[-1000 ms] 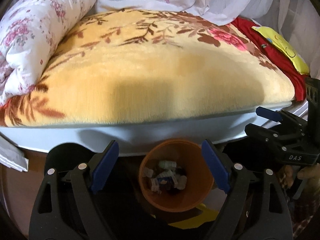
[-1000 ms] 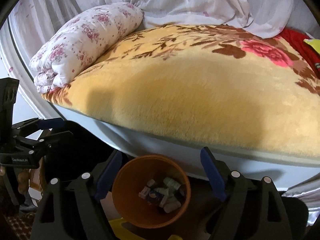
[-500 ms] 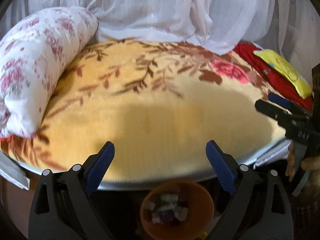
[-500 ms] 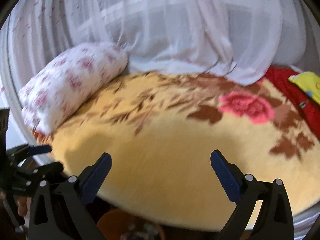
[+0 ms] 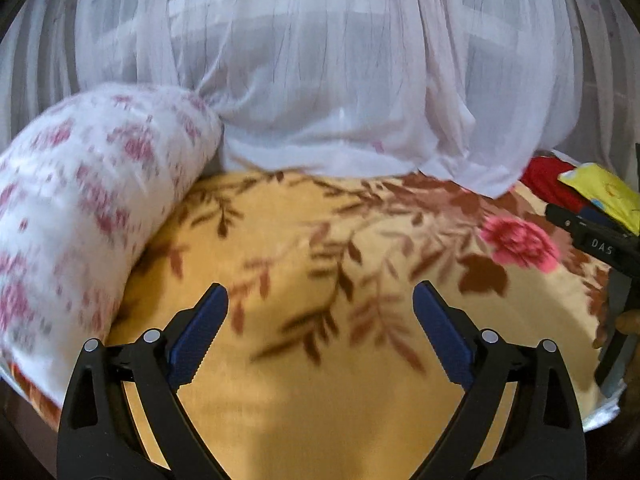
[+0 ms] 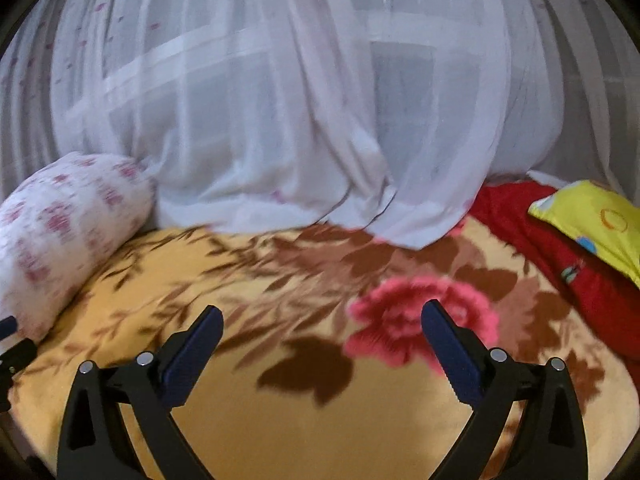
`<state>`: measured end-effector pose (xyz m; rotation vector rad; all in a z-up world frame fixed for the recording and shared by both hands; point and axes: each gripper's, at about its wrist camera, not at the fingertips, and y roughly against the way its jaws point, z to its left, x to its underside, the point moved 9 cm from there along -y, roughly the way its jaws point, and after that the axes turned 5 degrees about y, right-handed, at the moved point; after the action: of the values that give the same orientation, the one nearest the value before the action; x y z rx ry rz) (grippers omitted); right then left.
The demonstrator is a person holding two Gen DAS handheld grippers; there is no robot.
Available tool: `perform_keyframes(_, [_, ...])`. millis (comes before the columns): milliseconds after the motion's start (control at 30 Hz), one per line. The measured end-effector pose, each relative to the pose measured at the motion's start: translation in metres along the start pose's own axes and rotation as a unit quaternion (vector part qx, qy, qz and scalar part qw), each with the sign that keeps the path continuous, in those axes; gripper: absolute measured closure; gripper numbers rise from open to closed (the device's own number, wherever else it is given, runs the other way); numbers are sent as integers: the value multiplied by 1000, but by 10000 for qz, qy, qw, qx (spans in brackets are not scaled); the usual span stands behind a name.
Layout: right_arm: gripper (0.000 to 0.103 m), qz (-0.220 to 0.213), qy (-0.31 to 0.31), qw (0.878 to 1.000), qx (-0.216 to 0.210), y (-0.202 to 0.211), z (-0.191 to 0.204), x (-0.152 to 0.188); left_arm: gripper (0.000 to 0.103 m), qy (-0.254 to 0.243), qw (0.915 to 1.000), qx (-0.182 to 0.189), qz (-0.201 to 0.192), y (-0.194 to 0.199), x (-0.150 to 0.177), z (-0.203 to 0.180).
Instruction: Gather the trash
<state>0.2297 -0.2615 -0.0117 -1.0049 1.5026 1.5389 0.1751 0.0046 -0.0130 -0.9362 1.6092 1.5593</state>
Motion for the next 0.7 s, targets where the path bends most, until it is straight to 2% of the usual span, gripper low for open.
perform_keyframes(167, [5, -129, 281, 9984, 481, -37, -12, -12, 12, -214, 9995, -156, -183, -48, -18, -4])
perform_keyframes(333, [5, -195, 522, 9954, 776, -62, -18, -13, 12, 28, 9995, -176, -254, -88, -35, 9])
perform_keyframes(500, [5, -251, 607, 9929, 996, -65, -26, -8, 12, 298, 9982, -324, -409, -105, -53, 32])
perform_keyframes(700, [5, -334, 451, 9929, 1053, -76, -31, -5, 12, 595, 9951, -255, -747, -110, -61, 51])
